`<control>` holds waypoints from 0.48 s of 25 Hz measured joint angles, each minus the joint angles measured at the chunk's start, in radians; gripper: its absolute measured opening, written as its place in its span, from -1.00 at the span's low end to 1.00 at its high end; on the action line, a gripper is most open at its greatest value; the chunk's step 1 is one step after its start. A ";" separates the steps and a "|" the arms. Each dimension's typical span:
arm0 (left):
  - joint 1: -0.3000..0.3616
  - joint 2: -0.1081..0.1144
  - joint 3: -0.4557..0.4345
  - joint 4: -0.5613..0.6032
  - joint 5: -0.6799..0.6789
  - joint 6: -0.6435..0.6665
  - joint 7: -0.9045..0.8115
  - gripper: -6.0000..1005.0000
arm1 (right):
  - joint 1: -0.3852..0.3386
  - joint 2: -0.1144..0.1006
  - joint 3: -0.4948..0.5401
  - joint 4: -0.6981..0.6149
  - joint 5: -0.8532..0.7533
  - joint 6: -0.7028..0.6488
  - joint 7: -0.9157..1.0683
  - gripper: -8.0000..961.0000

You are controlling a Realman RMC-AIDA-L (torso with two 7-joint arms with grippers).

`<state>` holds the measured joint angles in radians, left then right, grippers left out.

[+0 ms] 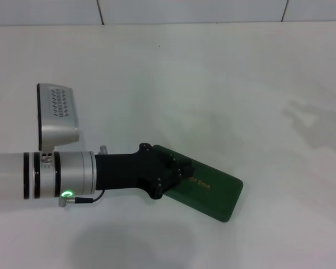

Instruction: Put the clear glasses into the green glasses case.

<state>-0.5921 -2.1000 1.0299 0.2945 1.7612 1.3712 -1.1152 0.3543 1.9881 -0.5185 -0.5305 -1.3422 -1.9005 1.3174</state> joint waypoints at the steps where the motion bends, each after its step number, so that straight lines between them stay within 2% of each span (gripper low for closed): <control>1: 0.000 0.000 0.000 0.000 0.000 0.000 0.000 -0.76 | 0.000 0.000 0.000 0.000 0.000 0.000 0.000 -0.48; 12: 0.002 0.008 -0.002 0.016 -0.054 0.070 -0.009 -0.62 | 0.001 0.001 -0.002 0.001 -0.035 0.000 -0.009 -0.48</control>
<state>-0.5897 -2.0919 1.0284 0.3102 1.7075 1.4415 -1.1244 0.3556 1.9891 -0.5206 -0.5295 -1.3770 -1.9005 1.3080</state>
